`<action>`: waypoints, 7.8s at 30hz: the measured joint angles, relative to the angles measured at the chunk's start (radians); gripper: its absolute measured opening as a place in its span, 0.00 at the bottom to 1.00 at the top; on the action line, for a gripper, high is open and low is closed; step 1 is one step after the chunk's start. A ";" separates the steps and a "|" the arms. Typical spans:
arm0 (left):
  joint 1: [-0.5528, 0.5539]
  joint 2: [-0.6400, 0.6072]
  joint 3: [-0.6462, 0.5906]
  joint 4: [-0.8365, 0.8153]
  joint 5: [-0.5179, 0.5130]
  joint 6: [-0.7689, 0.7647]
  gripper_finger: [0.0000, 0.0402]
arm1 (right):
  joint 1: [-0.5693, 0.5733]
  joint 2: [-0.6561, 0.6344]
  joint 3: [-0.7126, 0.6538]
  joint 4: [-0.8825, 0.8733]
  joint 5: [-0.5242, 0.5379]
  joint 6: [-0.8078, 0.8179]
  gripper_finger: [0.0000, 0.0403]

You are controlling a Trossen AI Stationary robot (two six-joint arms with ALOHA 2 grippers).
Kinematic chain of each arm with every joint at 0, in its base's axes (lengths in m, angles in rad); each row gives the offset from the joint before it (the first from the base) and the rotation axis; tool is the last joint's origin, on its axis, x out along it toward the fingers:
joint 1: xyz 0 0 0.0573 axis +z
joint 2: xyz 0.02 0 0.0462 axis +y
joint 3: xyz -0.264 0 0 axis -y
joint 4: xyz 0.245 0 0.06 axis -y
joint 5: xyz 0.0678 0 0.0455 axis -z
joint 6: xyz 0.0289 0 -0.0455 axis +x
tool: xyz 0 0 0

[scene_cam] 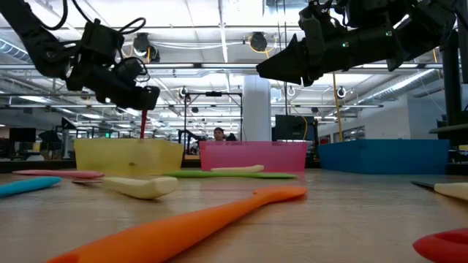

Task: Pick & Place Kitchen Items
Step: Put the red serving spoon into the yellow bin, then put the green spatula into the red bin

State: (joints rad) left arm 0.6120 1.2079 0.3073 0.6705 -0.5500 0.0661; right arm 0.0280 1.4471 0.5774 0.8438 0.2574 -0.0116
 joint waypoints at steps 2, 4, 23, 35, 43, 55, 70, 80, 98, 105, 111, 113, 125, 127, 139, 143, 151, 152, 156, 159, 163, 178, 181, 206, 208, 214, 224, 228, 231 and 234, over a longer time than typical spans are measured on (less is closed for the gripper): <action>-0.003 0.000 -0.007 -0.008 0.008 -0.038 0.18 | 0.000 0.000 0.000 0.000 0.000 0.000 0.40; -0.015 0.000 -0.012 -0.012 0.014 -0.070 0.19 | 0.000 0.000 0.000 0.000 0.000 0.000 0.40; -0.181 0.003 -0.018 -0.188 -0.018 -0.179 0.46 | 0.000 0.000 0.000 -0.004 0.000 0.000 0.40; -0.321 -0.014 -0.018 -0.144 0.010 -0.211 0.57 | 0.000 0.000 0.000 -0.004 -0.001 0.000 0.39; -0.334 -0.014 -0.017 -0.147 0.056 -0.202 0.58 | 0.001 0.000 0.000 -0.004 -0.001 0.009 0.39; -0.343 -0.014 -0.016 -0.143 -0.030 -0.069 0.22 | 0.001 0.000 0.000 -0.005 -0.002 0.027 0.39; -0.301 -0.014 0.177 -0.199 -0.188 0.438 0.04 | 0.001 0.000 0.000 -0.010 -0.001 0.027 0.39; -0.143 0.026 0.187 -0.418 0.100 0.421 0.06 | 0.001 0.000 0.000 -0.011 -0.001 0.026 0.39; -0.157 0.065 0.186 -0.605 0.087 0.386 0.17 | 0.000 0.000 0.000 -0.011 -0.104 0.026 0.39; -0.187 0.065 0.186 -0.578 0.090 0.297 0.41 | 0.000 0.000 0.000 -0.010 -0.105 0.026 0.39; -0.246 0.064 0.186 -0.508 0.229 0.263 0.60 | 0.000 0.000 0.000 -0.003 -0.105 0.026 0.39; -0.264 0.064 0.186 -0.479 0.241 0.265 0.65 | 0.000 0.000 0.000 -0.003 -0.105 0.026 0.39; -0.357 0.064 0.186 -0.268 0.384 0.253 0.71 | 0.000 0.000 0.000 -0.004 -0.105 0.026 0.39; -0.379 0.063 0.186 -0.241 0.418 0.234 0.69 | 0.000 0.000 0.000 -0.004 -0.105 0.026 0.39; -0.505 0.063 0.186 -0.256 0.430 0.094 0.61 | 0.000 0.000 0.000 -0.027 -0.103 0.026 0.39; -0.540 0.063 0.186 -0.282 0.430 0.043 0.59 | 0.000 0.000 0.000 -0.026 -0.103 0.026 0.40; -0.595 0.152 0.186 -0.317 0.444 -0.086 0.53 | 0.000 0.000 0.000 -0.026 -0.102 0.019 0.47; -0.600 0.175 0.186 -0.308 0.460 -0.093 0.52 | 0.000 0.000 0.000 -0.026 -0.102 0.019 0.48; -0.620 0.277 0.186 -0.217 0.480 -0.122 0.49 | 0.000 0.000 0.000 -0.027 -0.102 0.019 0.49; -0.624 0.349 0.186 -0.182 0.479 -0.134 0.47 | 0.000 0.000 0.000 -0.027 -0.102 0.029 0.48; -0.626 0.422 0.186 -0.172 0.479 -0.197 0.47 | 0.000 0.000 0.000 -0.027 -0.103 0.029 0.48; -0.667 0.554 0.187 -0.137 0.401 -0.254 0.37 | -0.002 0.000 0.000 -0.181 -0.103 0.053 0.48; -0.676 0.555 0.188 -0.130 0.413 -0.257 0.26 | -0.005 0.000 0.000 -0.270 -0.098 0.079 0.48; -0.678 0.557 0.186 -0.116 0.475 -0.271 0.17 | -0.061 0.139 0.000 -0.508 -0.207 0.093 0.48; -0.678 0.557 0.186 -0.117 0.484 -0.272 0.17 | -0.056 0.159 0.001 -0.488 -0.207 0.016 0.48; -0.668 0.557 0.186 -0.111 0.543 -0.328 0.17 | -0.037 0.235 0.002 -0.377 -0.206 -0.239 0.48; -0.664 0.559 0.185 -0.072 0.621 -0.368 0.17 | -0.037 0.290 0.001 -0.288 -0.118 -0.413 0.47; -0.665 0.559 0.185 -0.069 0.628 -0.376 0.17 | -0.037 0.290 0.000 -0.279 -0.116 -0.423 0.42; -0.664 0.559 0.185 -0.058 0.659 -0.395 0.17 | -0.037 0.291 0.000 -0.281 -0.110 -0.436 0.36; -0.664 0.560 0.184 -0.035 0.701 -0.414 0.17 | -0.037 0.291 0.000 -0.276 -0.104 -0.447 0.31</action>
State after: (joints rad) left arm -0.0521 1.7683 0.4915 0.6357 0.1512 -0.3482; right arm -0.0093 1.7385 0.5777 0.5676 0.1536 -0.4586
